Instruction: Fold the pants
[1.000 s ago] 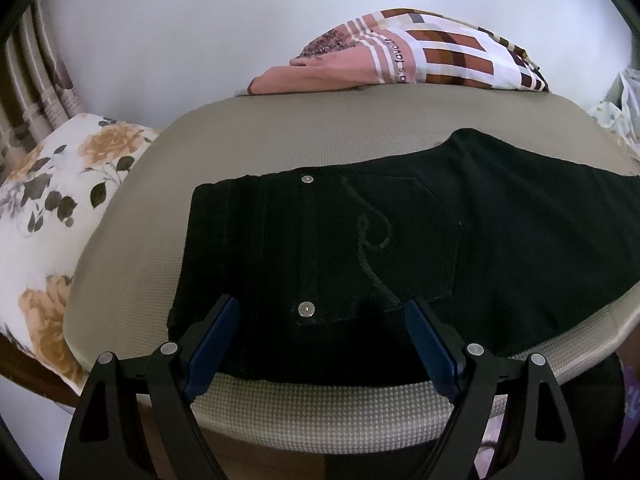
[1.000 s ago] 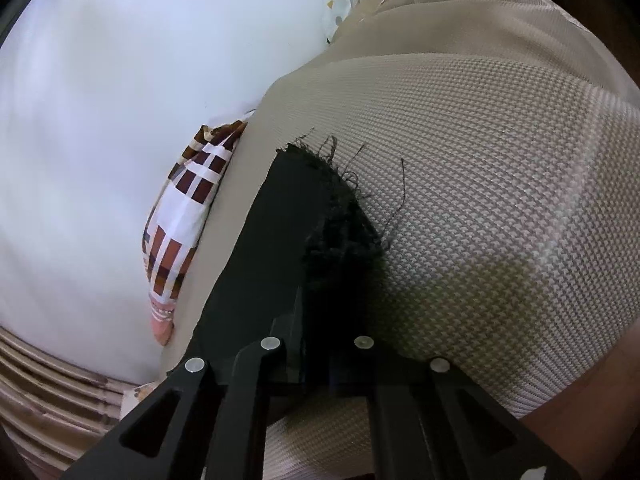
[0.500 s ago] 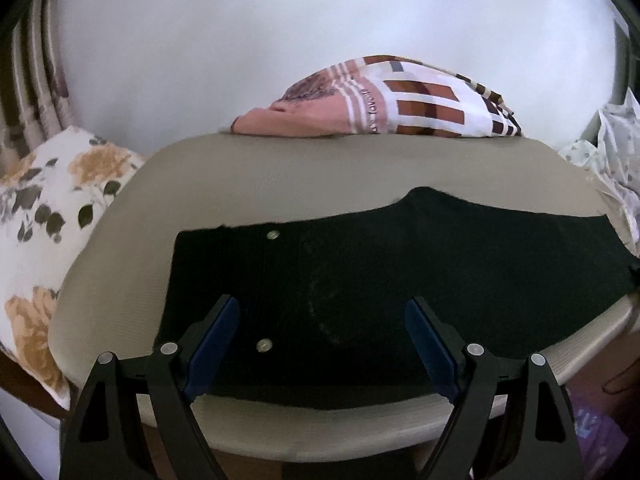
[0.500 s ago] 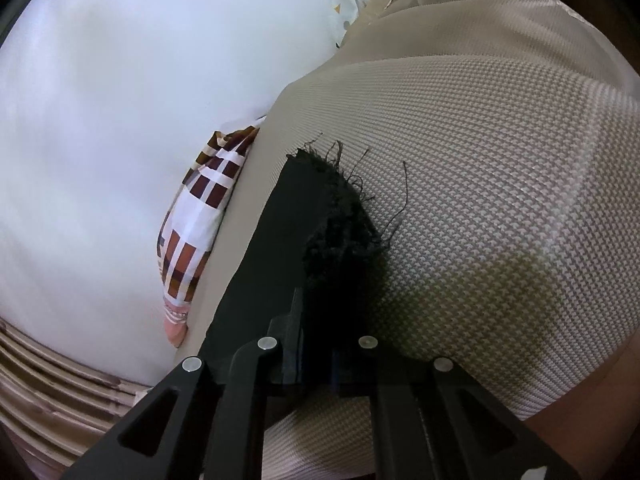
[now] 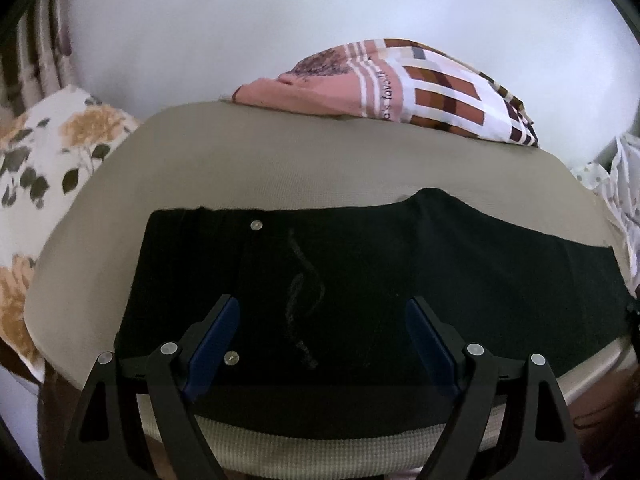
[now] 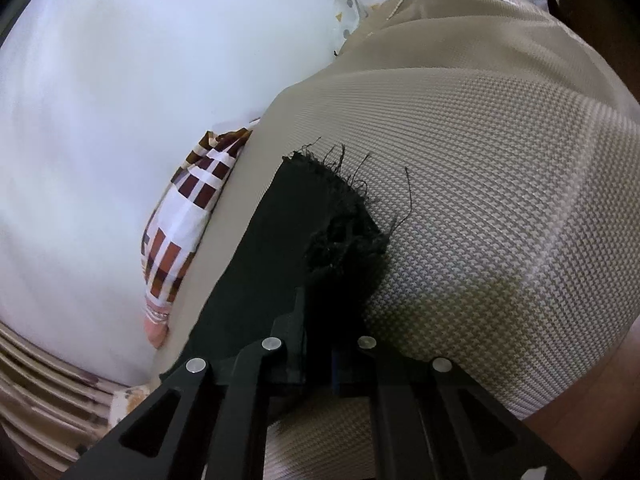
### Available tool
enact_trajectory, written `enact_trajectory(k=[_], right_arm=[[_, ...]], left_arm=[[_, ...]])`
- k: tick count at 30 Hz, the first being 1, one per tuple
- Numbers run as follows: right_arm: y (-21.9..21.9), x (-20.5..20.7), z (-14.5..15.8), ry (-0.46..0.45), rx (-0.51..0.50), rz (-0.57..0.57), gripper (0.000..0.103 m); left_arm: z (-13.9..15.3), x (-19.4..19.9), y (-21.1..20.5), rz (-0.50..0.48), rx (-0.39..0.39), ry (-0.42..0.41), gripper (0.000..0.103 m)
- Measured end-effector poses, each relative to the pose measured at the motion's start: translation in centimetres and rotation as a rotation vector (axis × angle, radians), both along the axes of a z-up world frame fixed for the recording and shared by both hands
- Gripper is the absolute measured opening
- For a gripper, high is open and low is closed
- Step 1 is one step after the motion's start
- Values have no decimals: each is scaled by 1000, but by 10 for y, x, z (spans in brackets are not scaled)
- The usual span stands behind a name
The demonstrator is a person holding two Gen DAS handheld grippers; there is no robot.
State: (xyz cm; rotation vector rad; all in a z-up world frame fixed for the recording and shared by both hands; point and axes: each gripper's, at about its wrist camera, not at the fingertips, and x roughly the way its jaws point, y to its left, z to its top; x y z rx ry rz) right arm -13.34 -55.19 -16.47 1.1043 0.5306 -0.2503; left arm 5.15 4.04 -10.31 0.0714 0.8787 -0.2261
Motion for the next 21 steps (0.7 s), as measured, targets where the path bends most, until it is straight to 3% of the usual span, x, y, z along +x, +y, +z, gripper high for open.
enact_trajectory(k=[7,13,16,18,21], right_arm=[[-9,-10,-9,-68,131,-48,6],[-12,-5,-7,-94,157,-9,13],[-13,1,-6,-78,156,-8,12],[-11,5,-6,-43,133,-10,7],[-9,8,1,-20,115,-19,8]], left_arm=[[10,-9,13,-17,7,-16,85],[16,-19,18,-37,1,-28,85],[14,-22,17,-48,-5,-21,85],[13,-23,17,-53,-7,-7,85],[15,-25,18,-65,-6,1,85]])
